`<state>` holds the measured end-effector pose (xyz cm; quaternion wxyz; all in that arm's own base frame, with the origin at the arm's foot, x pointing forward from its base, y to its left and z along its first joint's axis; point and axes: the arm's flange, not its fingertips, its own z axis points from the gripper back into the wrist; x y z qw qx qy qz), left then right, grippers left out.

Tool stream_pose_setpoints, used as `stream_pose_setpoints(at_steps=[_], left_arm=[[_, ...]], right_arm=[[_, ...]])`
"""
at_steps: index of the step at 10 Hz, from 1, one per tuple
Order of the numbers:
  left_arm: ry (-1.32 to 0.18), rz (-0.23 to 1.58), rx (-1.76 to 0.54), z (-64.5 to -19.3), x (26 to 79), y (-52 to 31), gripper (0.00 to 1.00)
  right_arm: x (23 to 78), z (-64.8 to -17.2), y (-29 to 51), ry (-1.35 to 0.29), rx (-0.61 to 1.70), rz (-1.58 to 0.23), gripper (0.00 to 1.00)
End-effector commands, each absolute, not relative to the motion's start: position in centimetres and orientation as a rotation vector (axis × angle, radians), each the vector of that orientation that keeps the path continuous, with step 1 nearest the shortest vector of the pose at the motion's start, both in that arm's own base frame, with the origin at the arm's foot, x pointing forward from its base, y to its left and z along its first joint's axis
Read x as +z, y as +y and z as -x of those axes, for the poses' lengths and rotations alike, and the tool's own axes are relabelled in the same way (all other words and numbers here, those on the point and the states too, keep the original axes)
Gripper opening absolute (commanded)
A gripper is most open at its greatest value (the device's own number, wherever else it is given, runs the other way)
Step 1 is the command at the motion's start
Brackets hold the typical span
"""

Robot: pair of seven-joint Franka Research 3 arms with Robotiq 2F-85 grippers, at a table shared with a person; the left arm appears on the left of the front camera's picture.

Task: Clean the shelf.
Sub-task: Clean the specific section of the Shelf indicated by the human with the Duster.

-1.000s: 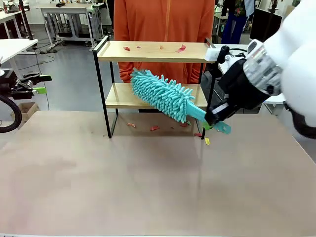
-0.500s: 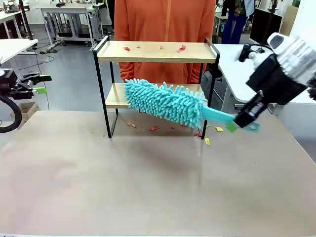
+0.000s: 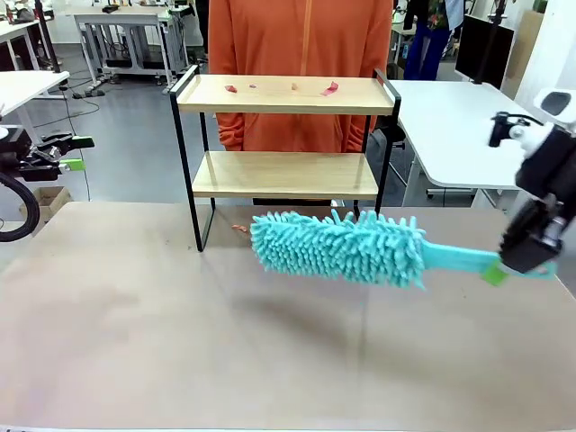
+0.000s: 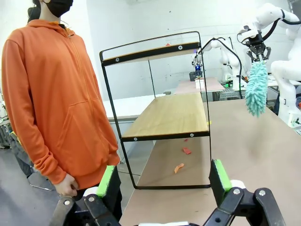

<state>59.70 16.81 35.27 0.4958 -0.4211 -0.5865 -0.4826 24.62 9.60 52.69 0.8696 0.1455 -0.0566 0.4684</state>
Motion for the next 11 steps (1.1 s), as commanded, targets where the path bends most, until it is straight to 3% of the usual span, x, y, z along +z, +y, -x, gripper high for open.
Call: stream_pose_setpoints(at_steps=[1,4,6,7,11], left_arm=[[-1.422,1.015,-1.181,-59.4,35.6,16.9,1.00],[-1.422,1.015,-1.181,-59.4,35.6,16.9,1.00],[-1.422,1.015,-1.181,-59.4,35.6,16.9,1.00],[-1.422,1.015,-1.181,-59.4,35.6,16.9,1.00],[-1.422,1.015,-1.181,-59.4,35.6,16.9,1.00]], right_arm=[[43.0,-16.3,5.7,-0.089,1.039,-0.277,0.13],[40.2,-13.6,3.6,0.017,1.062,-0.244,0.13],[38.6,-14.3,2.7,0.049,1.016,-0.185,0.13],[53.1,-19.5,4.6,0.059,1.037,-0.235,0.13],[53.1,-19.5,4.6,0.059,1.037,-0.235,0.13]])
